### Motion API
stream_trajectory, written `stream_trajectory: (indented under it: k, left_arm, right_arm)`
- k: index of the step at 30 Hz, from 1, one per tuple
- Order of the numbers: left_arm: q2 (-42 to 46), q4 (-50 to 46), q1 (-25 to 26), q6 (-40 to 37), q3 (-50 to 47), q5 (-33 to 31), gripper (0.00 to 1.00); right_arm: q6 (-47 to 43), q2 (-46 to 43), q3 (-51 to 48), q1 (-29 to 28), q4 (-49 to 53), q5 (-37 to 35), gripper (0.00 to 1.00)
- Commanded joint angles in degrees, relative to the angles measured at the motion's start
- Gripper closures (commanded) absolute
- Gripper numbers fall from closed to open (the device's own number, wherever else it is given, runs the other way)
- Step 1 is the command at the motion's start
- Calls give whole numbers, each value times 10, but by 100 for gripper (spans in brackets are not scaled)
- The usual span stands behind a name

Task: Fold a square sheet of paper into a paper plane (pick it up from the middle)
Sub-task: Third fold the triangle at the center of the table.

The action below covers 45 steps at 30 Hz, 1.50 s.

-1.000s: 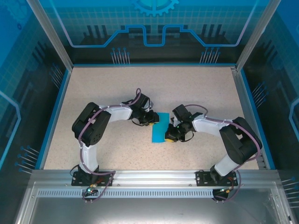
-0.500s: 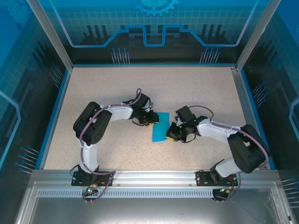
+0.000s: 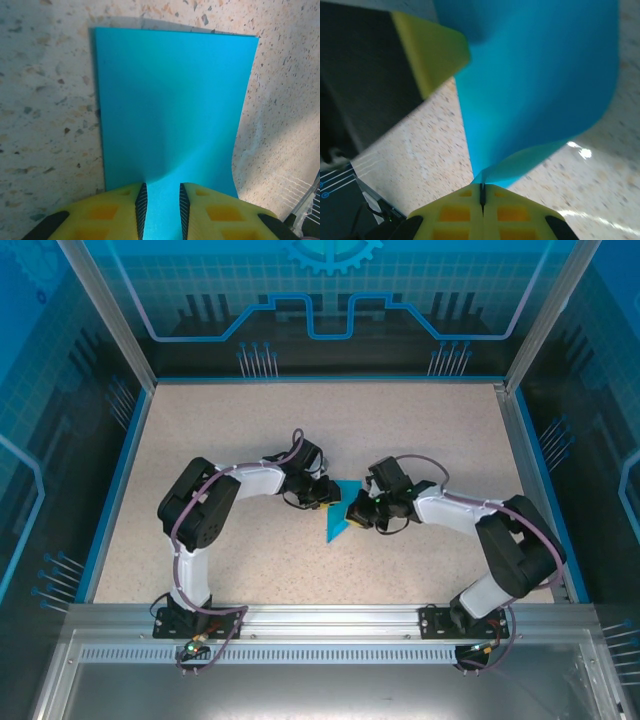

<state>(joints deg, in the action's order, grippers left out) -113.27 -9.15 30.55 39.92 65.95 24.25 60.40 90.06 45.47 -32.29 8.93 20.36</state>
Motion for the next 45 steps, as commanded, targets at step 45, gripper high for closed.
stream_trajectory:
  k: [45]
  left_arm:
    - [206, 98, 23, 90, -237, 18, 80]
  right_arm:
    - [-81, 129, 140, -36, 124, -19, 91]
